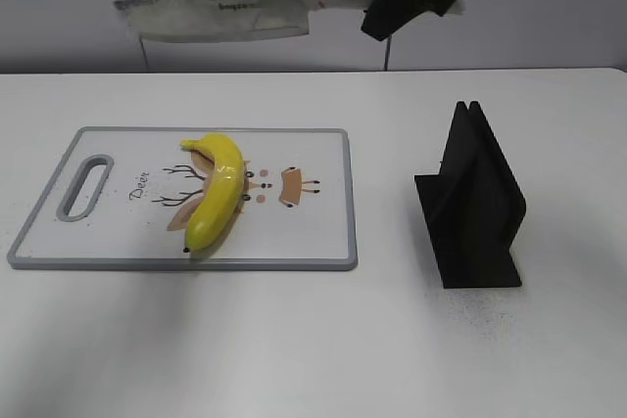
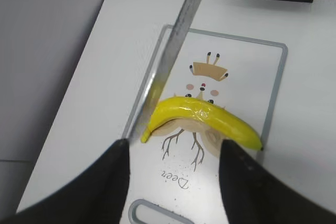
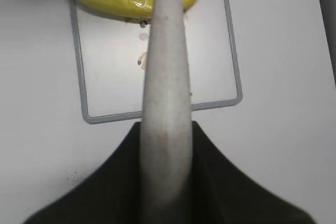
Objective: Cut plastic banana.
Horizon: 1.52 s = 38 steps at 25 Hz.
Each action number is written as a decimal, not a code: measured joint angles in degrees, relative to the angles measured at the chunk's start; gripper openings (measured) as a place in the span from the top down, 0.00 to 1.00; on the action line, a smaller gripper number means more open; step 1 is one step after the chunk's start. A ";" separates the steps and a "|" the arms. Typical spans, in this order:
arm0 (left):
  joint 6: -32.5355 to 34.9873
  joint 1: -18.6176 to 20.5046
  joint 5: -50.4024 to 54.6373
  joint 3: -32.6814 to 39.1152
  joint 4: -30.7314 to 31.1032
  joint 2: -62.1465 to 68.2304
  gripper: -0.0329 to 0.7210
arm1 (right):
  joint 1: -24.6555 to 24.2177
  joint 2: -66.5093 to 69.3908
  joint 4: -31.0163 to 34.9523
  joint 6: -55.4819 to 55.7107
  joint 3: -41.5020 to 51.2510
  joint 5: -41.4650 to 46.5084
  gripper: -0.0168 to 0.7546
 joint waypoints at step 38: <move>6.65 -0.13 -5.38 -0.06 -0.97 15.05 0.92 | 0.73 6.41 8.00 -12.26 -0.16 -7.89 0.74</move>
